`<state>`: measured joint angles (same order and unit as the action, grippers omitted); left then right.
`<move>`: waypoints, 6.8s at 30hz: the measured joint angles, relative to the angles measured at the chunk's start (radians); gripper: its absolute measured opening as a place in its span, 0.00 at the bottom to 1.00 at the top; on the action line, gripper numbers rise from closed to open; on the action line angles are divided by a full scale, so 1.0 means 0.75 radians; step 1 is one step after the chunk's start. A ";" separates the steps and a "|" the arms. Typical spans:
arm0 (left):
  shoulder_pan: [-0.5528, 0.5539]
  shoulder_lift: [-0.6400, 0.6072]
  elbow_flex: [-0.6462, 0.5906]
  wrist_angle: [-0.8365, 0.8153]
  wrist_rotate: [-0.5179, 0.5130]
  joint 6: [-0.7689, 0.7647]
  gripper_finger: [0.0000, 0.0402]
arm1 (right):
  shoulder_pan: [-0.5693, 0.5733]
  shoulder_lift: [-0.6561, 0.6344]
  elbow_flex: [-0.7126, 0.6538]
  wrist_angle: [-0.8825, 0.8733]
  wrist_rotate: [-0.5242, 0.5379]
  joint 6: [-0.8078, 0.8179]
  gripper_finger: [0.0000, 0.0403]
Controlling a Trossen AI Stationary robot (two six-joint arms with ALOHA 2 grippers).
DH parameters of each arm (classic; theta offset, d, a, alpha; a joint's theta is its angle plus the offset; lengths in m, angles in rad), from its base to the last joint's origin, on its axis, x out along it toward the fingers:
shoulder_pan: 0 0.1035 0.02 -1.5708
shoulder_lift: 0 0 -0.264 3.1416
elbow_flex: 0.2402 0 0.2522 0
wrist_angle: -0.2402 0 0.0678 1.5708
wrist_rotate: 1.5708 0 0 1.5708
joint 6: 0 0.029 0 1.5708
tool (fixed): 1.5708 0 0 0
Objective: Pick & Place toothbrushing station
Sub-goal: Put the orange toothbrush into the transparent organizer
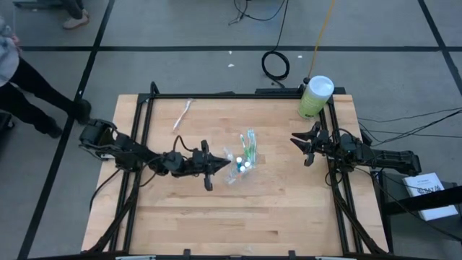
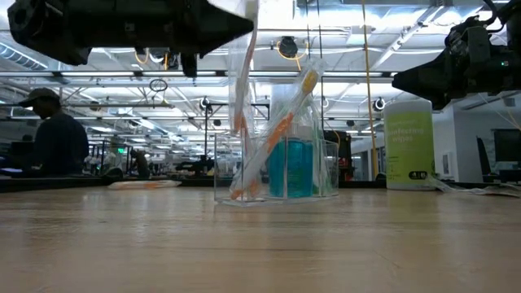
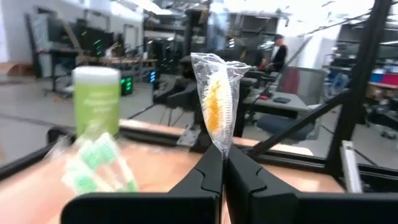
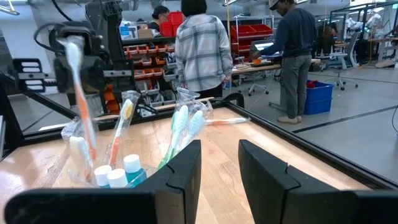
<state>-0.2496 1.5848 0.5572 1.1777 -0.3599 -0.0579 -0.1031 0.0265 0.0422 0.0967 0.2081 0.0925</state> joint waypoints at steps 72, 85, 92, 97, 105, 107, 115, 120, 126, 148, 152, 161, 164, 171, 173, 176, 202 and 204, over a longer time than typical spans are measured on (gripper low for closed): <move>0.007 0.395 -0.017 0.510 -0.104 -0.128 0.57 | 0.000 0.000 -0.001 0.000 0.001 0.000 0.24; 0.006 -0.006 -0.017 0.209 -0.213 0.099 0.58 | 0.000 0.000 0.000 0.001 0.000 0.000 0.24; 0.060 -0.393 -0.007 -0.474 -0.545 0.037 0.58 | 0.000 0.000 0.000 0.000 0.000 0.000 0.24; 0.153 -0.569 0.063 -1.059 -0.734 -0.215 0.58 | 0.000 0.000 0.000 0.000 0.000 0.000 0.24; 0.565 -0.606 0.349 -2.137 -0.477 -0.662 0.58 | 0.000 0.000 0.001 0.000 0.000 0.000 0.24; 0.678 -0.589 0.372 -2.193 -0.409 -0.659 0.58 | 0.000 0.000 0.001 0.000 0.000 0.000 0.24; 1.058 -0.445 0.372 -2.198 -0.144 -0.607 0.58 | 0.000 0.000 0.001 0.000 0.000 0.000 0.24; 1.205 -0.266 0.372 -2.131 -0.063 -0.517 0.58 | 0.000 0.000 0.001 0.000 0.000 0.000 0.24; 1.348 -0.068 0.372 -1.963 0.134 -0.442 0.58 | 0.000 0.000 0.001 0.000 0.000 0.000 0.24; 1.514 0.199 0.373 -1.778 0.302 -0.343 0.54 | 0.000 0.000 -0.001 0.000 0.000 0.000 0.24; 1.514 0.200 0.374 -1.816 0.338 -0.344 0.40 | 0.000 0.000 -0.001 0.000 0.001 0.000 0.24; 1.513 0.200 0.374 -1.847 0.386 -0.348 0.05 | 0.000 0.000 -0.001 0.000 0.000 0.000 0.24; 1.513 0.201 0.374 -1.845 0.389 -0.341 0.04 | 0.000 0.000 -0.001 0.000 0.000 0.000 0.24; 1.484 0.126 0.365 -1.862 0.521 -0.335 0.03 | 0.000 0.000 0.000 0.000 0.000 0.000 0.24; 1.460 0.070 0.366 -1.821 0.541 -0.334 0.03 | 0.000 0.000 0.000 0.000 0.000 0.000 0.24; 1.406 -0.032 0.369 -1.781 0.533 -0.324 0.05 | 0.000 0.000 0.000 0.000 0.000 0.000 0.24; 0.345 -0.567 0.369 -1.250 0.089 -0.123 0.03 | 0.000 0.000 0.001 0.000 0.000 0.000 0.24; 0.295 -0.567 0.369 -1.228 0.079 -0.112 0.03 | 0.000 0.000 0.001 0.000 0.000 0.000 0.24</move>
<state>-0.0281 1.1599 0.8341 0.2566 -0.3010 -0.1422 -0.1030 0.0265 0.0429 0.0967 0.2081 0.0925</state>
